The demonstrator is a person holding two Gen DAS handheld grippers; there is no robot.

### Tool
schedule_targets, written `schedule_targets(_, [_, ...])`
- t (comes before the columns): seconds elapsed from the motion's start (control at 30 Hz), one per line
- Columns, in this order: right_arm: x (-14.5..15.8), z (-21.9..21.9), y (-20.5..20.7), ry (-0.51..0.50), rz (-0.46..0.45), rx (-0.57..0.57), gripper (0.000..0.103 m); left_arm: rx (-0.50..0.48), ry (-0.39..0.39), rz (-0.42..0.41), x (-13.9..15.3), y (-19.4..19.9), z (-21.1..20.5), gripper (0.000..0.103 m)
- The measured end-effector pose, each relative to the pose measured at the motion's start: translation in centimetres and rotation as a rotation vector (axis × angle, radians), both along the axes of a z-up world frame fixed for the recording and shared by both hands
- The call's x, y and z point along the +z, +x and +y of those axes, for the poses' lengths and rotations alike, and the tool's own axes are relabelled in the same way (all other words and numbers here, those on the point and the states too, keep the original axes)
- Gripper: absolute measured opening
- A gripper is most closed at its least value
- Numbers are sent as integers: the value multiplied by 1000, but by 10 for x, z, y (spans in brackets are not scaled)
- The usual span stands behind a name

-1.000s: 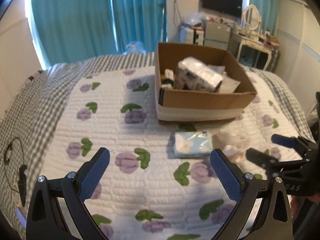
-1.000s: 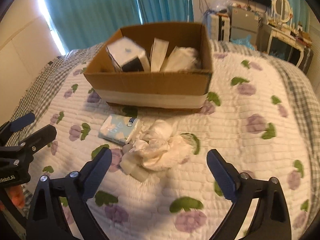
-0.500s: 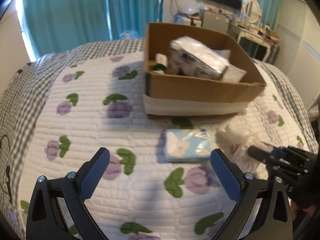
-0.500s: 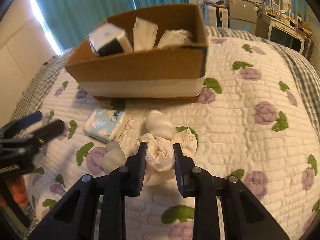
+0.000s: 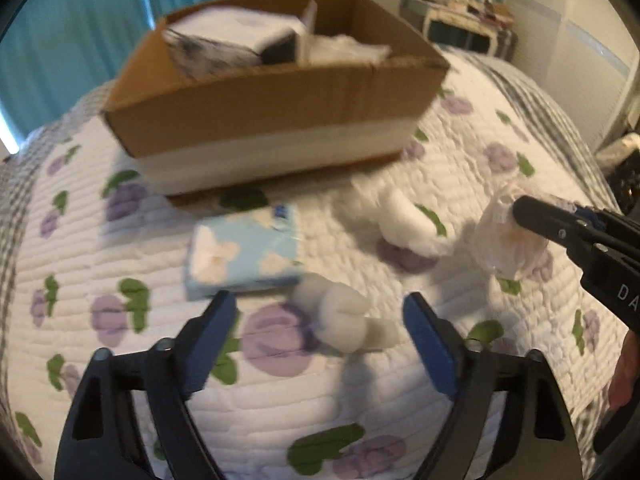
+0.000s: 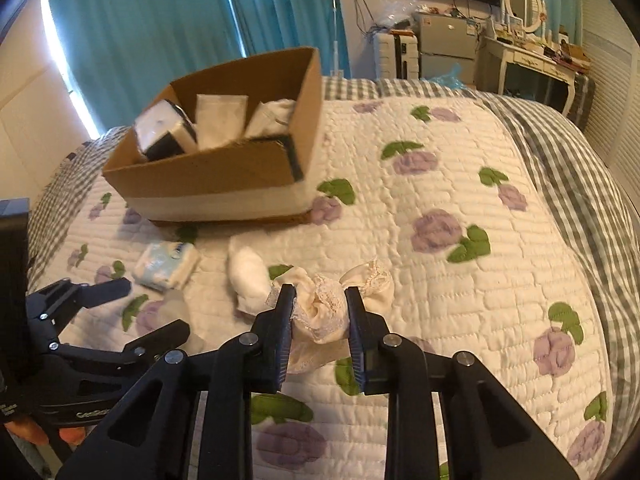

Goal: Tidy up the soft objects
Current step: 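Grasp the lace cloth with right tool while left tool grasps the white fuzzy knot, then carry the lace cloth and fuzzy knot into the box and open both tools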

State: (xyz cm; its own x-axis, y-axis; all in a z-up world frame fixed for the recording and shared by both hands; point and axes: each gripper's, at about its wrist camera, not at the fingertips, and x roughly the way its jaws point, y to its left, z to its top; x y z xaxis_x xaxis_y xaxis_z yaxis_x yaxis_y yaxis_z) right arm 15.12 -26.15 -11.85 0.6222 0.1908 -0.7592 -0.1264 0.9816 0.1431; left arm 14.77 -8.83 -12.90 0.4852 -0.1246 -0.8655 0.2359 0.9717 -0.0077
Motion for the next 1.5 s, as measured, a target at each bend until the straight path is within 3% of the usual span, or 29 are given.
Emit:
schedule_targets(0.2, [-13,-4,2,9,19,-5,24,-25,10,85,-20,10,-8,51])
schedule_targets(0.27, [-13,-3,2,7,21,-1,24,-30,4,81,-20,9,-9,49])
schedule_targets(0.33, [-11,-3,0,1,17,4,24,-36,-3,71,-18,6,-8,35])
schedule_targets(0.37, [-9,-2,0,-1,14,5,24,-42,-8,67,-17,5,-8,33])
schedule_targets(0.73, [34,9,-21,-24,-55,16,24,-74,-9,-17,23,-21,0,31])
schedule_targets(1.13, [117,45,-69,-57,-200,79,24,-50,-48,-192,109,-57,23,31])
schedule_targets(1.5, [173,71,-82,-93,-272,138,24,-45,-77,-327,174,-69,53,31])
